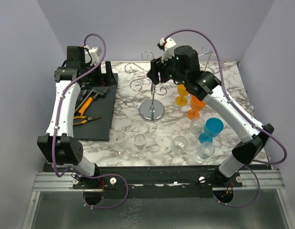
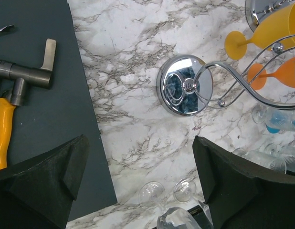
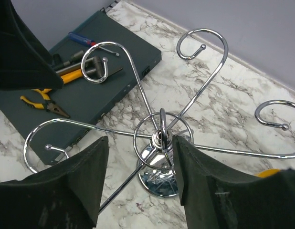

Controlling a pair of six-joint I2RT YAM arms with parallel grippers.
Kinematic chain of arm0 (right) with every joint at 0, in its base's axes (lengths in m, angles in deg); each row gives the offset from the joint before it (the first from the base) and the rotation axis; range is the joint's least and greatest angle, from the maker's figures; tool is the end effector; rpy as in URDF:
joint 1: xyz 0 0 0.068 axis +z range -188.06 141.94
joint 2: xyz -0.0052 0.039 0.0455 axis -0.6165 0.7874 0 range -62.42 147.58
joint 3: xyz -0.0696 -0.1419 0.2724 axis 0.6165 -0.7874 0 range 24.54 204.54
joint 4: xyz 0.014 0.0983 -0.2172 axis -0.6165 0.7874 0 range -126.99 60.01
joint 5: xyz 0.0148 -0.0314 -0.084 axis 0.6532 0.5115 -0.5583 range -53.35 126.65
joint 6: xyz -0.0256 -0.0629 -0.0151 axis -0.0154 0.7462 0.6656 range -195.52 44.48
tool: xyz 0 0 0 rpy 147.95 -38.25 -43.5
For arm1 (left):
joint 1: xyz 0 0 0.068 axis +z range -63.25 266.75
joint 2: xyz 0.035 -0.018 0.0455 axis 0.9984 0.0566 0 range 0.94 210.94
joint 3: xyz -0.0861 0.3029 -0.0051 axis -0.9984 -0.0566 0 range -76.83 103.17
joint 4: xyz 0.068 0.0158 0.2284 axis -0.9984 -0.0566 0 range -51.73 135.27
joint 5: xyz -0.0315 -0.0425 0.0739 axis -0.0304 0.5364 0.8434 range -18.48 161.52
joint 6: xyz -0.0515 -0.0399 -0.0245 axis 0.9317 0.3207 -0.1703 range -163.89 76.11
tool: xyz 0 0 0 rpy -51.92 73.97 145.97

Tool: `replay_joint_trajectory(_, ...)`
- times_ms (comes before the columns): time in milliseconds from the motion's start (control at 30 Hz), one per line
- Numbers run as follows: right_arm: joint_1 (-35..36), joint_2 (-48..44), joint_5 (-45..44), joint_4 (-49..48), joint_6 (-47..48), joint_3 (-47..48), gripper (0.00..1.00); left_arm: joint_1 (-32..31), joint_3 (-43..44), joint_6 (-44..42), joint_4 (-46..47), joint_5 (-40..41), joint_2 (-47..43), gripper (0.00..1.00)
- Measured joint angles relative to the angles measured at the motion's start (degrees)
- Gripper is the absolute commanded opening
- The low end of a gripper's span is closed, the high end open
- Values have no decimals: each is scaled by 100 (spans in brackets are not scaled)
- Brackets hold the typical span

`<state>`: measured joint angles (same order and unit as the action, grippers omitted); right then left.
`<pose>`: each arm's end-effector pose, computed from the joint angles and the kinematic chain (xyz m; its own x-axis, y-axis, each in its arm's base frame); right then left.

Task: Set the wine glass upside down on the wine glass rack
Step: Move the wine rack to the center of the board, then pick up the wine glass at the center of the board.

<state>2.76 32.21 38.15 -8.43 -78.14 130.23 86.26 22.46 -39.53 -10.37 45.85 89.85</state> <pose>0.2823 0.2459 0.4818 -0.2578 -0.1624 -0.9524 -0.6612 0.7485 0.0514 0.3081 -0.0271 0.4308 -0.7320 -0.0620 -0.6784 0.2579 0.8965 -0.3602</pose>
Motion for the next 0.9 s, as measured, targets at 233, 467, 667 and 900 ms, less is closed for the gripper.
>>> replay_joint_trajectory(233, 0, -610, -11, 221, -404, -20, 79, 0, -42, -55, -35, 61, -44, 99)
replay_joint_trajectory(467, 146, -1655, -175, 916, -1176, -533, 79, 2, -42, -109, -85, 251, -52, 99)
replay_joint_trajectory(667, 586, -2524, -407, 1943, -1998, -1882, 80, 153, -42, -146, -164, 374, -52, 99)
replay_joint_trajectory(900, 872, -2605, -431, 2798, -2852, -3058, 77, 203, -42, -168, -264, 533, -72, 99)
